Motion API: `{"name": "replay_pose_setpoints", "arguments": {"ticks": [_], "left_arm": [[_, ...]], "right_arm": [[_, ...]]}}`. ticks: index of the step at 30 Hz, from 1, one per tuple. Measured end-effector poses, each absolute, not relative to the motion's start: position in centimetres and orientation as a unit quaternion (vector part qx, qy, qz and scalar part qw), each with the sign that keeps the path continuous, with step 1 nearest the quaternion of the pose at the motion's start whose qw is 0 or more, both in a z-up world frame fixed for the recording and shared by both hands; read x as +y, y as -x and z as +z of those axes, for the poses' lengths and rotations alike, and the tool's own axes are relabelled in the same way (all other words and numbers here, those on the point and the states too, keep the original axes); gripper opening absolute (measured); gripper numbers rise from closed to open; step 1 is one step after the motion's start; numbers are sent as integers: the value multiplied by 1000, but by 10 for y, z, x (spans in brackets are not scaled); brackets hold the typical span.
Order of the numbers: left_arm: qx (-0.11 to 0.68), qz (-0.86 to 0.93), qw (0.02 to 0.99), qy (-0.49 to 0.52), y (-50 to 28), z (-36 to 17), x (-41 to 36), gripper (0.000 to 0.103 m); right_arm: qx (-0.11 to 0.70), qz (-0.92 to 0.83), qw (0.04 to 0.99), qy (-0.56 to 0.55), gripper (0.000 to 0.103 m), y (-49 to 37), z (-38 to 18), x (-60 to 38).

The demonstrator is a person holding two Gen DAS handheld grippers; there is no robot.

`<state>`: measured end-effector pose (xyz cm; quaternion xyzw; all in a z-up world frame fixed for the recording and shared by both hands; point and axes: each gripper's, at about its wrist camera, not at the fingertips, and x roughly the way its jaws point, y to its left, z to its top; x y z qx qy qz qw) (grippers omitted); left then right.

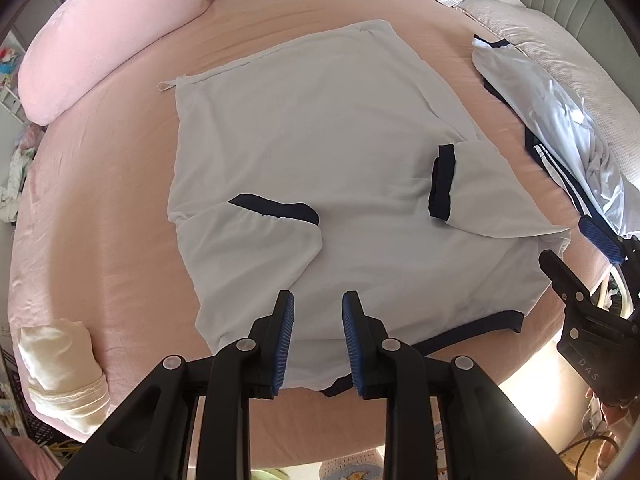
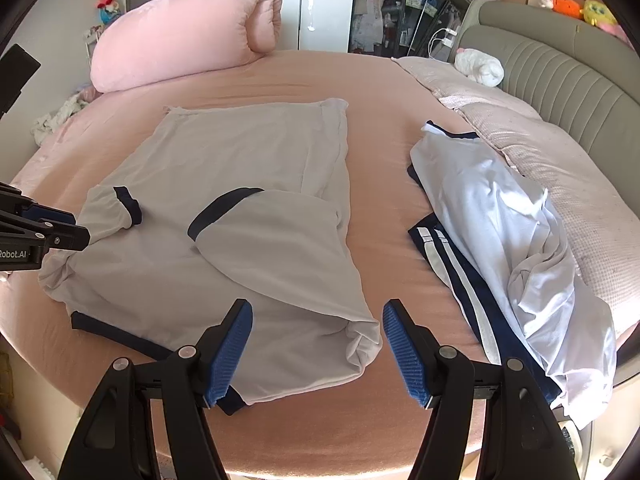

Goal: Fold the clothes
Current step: 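Lift both grippers away from the shirt and move toward its hem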

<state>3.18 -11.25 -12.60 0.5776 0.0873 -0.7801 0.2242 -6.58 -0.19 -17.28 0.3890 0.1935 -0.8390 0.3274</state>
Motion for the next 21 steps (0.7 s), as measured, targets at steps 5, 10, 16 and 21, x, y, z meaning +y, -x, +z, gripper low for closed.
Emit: {"name": "replay_pose_setpoints", "arguments": {"ticks": [5, 10, 16, 21], "left_arm": [[54, -795, 241, -554, -43, -113, -116, 23], [64, -798, 232, -552, -55, -117, -127, 23], [60, -791, 234, -562, -81, -133, -131, 23], [35, -778, 243, -579, -95, -148, -130, 23]], "right_arm": [[222, -830, 346, -377, 67, 56, -170, -14], [291, -810, 378, -341, 67, 33, -168, -25], [383, -785, 393, -287, 68, 8, -170, -27], [439, -771, 388, -250, 68, 0, -175, -25]]}}
